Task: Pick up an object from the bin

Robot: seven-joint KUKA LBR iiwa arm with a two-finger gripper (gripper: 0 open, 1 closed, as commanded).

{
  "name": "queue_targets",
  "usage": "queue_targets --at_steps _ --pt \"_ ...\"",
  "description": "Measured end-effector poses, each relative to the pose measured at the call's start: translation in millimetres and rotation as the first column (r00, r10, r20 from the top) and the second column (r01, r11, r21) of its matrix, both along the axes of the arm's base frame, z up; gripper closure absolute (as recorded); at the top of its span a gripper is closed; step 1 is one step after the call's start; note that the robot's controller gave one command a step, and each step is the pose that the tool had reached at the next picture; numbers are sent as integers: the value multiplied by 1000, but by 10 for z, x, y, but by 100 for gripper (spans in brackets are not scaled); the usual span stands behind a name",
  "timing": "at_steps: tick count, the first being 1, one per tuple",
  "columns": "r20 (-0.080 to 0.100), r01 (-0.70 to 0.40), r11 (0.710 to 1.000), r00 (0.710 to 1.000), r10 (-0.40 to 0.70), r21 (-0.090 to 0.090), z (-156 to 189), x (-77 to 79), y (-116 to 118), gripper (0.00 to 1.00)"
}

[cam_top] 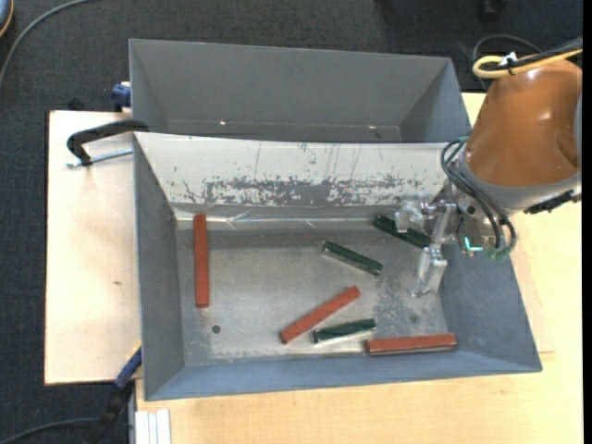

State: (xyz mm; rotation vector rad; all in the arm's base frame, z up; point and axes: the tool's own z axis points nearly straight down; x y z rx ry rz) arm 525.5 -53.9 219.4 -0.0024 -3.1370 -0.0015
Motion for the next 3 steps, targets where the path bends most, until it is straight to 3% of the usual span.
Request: queue_targets --at_steps 1,2,3 --pt "-1 -245 969 969 245 3 -1525 -222 801 0" --pt "5 -244 970 970 244 0 -1486 -201 783 100" --pt "15 -604 797 797 604 -7 -60 230 684 100"
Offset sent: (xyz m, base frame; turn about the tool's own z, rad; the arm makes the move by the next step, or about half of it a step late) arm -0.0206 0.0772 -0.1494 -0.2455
